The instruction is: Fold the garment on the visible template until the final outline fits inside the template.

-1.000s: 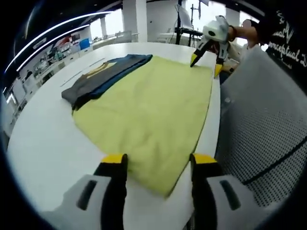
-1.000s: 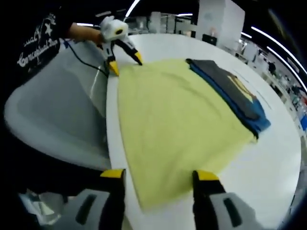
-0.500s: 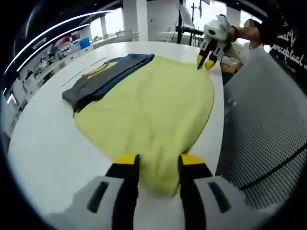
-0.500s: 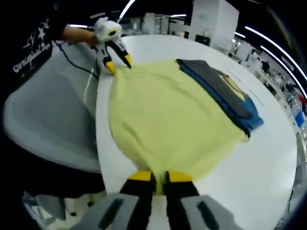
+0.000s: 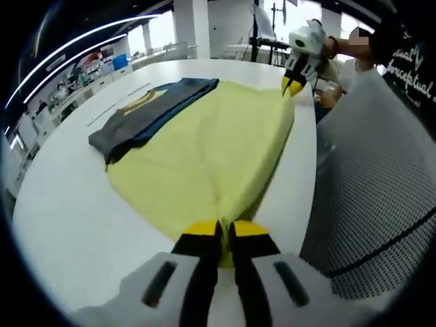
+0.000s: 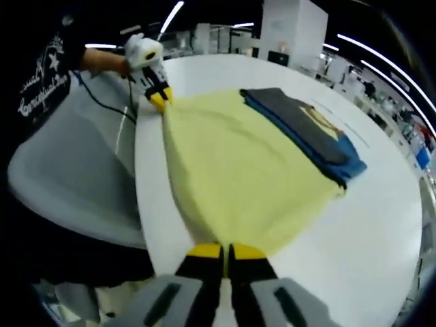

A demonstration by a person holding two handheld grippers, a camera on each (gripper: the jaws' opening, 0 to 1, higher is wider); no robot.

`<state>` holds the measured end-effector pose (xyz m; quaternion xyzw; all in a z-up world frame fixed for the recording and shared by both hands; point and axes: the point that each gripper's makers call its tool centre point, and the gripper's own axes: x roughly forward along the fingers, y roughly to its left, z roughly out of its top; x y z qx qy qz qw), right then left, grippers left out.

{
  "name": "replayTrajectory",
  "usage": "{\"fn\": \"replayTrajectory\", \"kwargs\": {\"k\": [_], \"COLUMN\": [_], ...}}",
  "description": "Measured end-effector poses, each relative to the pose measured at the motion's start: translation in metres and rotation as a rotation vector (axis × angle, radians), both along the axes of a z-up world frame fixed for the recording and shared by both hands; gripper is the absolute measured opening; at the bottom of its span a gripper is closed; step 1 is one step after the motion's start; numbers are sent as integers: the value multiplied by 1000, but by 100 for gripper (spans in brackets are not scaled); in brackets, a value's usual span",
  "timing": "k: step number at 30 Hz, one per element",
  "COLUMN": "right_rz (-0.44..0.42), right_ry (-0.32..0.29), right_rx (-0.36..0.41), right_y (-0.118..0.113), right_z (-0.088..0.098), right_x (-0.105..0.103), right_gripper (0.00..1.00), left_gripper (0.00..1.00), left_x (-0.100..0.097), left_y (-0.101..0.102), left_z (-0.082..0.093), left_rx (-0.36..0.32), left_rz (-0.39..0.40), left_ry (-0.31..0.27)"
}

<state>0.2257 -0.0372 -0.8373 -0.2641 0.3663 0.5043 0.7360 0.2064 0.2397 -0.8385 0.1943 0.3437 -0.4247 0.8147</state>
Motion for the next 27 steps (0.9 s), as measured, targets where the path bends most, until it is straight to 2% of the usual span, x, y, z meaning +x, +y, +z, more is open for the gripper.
{"fn": "replayTrajectory", "kwargs": {"k": [8,10,15,18,27], "right_rz": [-12,-16,-22,-29,-61], "right_ry": [26,33,51,62,74], "right_rx": [22,27,48,44,55], "right_y": [-1,-2,-4,-9,-15], "right_z": [7,10,16,16,21], "right_x": [-18,-23,-37,-43,-51], "right_gripper": [0,0,0,0,0], "left_gripper": [2,2,2,2,2], "left_x": [-21,-30,-44,-55,-67], "left_y": [-5,-7,-7,-11,-11], "left_z": [9,11,17,19,26], "left_rx": [-5,-34,-54,-90,-103], "left_rz": [-13,-2,8,24,31], "left_ry": [15,50,67,102,106]}}
